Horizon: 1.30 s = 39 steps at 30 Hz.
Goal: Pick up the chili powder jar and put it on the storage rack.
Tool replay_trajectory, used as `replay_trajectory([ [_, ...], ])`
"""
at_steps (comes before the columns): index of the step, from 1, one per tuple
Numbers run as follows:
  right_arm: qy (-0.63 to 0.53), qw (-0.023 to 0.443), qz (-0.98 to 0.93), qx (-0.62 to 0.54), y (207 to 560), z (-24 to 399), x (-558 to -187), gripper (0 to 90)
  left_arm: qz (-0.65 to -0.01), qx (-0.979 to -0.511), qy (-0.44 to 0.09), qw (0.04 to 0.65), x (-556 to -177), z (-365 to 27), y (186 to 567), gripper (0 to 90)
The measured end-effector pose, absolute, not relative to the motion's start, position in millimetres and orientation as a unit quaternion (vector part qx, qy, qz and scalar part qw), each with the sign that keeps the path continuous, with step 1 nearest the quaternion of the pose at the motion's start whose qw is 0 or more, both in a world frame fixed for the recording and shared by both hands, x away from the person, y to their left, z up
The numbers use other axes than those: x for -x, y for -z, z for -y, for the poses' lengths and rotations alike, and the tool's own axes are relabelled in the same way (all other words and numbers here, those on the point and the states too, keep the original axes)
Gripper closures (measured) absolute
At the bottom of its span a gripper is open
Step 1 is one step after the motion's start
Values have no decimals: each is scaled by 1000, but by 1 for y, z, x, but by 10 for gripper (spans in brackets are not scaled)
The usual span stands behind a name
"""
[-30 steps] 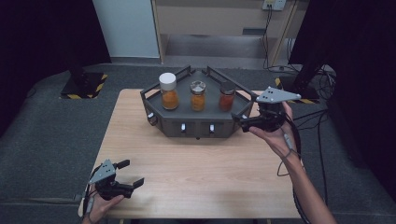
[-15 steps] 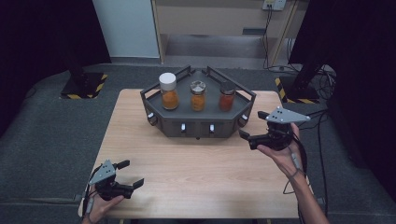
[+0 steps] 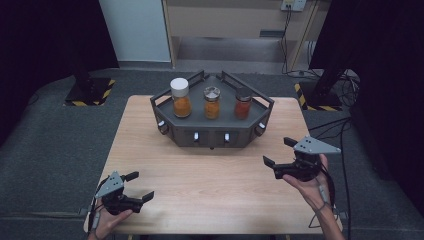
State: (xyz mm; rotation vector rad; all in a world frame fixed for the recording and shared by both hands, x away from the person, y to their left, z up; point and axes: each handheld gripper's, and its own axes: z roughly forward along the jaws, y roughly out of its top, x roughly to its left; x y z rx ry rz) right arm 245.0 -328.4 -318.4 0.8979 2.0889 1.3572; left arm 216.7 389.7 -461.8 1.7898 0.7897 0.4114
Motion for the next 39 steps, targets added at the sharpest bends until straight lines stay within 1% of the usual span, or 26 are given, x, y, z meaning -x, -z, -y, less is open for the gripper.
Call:
replay_trajectory([
  [7,-494,242,-763,-341,336,340,-228,57,-332,-754,-173,540,-217,-389,462,17],
  [14,-488,234,-761,-358,353,349,-220,55,-331,-754,-172,540,-217,-389,462,17],
  [28,-500,242,-741,-379,391,365,-195,55,-331,-755,-172,540,-217,-389,462,17],
  [39,-507,238,-735,-382,410,368,-193,50,-330,-755,-172,540,-217,-389,461,17],
])
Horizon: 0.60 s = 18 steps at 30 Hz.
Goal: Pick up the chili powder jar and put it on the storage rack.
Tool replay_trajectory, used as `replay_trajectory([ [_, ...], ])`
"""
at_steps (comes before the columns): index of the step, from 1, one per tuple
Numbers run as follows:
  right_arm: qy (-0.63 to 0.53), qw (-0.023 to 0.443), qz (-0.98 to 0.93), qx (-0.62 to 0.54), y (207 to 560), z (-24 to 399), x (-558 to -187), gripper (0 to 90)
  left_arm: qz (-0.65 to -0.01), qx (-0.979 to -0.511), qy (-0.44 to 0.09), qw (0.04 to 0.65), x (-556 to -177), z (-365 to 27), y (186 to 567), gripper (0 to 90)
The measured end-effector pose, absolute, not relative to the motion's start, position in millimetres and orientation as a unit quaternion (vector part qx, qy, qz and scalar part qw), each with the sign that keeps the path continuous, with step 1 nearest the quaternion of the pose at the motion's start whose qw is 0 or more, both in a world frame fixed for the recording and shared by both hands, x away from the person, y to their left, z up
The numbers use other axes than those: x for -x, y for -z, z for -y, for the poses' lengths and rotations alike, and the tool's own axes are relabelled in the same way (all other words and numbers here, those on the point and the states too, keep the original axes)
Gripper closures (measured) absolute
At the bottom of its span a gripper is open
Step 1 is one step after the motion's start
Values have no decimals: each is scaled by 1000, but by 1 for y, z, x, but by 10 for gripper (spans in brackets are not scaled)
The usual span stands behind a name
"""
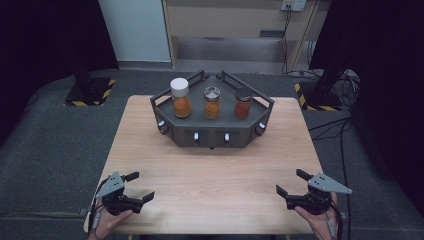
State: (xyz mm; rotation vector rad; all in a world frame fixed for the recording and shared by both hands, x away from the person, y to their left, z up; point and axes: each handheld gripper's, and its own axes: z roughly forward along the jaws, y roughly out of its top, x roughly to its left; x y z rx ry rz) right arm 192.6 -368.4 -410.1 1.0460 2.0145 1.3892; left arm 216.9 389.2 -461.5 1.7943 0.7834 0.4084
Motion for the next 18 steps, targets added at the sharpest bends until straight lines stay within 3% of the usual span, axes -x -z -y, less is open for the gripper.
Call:
replay_trajectory([
  [18,-495,239,-750,-369,425,366,-200,58,-327,-750,-170,549,-216,-391,462,17],
])
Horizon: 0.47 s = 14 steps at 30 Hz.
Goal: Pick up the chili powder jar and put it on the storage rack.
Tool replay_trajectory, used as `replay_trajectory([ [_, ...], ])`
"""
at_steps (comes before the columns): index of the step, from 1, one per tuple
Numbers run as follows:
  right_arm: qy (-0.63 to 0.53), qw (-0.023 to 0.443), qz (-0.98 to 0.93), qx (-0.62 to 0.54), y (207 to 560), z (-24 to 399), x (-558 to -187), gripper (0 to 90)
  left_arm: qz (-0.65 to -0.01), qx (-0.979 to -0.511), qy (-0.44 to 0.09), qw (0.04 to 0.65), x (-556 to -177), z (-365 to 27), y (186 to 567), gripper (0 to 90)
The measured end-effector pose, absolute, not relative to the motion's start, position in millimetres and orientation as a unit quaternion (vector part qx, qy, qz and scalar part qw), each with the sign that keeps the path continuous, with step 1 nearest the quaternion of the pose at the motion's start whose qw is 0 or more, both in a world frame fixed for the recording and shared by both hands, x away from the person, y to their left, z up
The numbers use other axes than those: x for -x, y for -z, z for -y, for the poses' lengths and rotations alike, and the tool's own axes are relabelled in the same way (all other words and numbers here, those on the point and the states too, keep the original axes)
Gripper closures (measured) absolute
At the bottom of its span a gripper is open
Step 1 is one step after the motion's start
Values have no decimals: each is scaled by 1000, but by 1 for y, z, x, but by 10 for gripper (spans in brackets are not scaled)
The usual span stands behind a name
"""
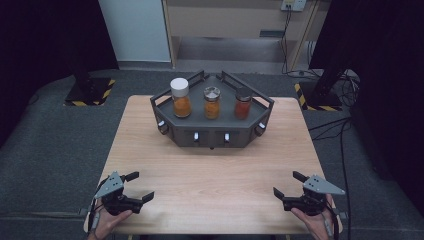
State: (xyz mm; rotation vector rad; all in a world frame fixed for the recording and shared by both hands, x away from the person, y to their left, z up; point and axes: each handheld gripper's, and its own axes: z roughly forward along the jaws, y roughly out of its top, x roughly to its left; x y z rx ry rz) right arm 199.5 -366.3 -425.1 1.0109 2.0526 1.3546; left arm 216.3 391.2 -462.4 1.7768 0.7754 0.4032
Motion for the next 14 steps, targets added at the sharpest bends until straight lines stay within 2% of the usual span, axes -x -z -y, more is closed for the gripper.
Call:
replay_trajectory([
  [14,-492,238,-749,-374,426,367,-201,59,-327,-750,-171,548,-216,-391,462,17],
])
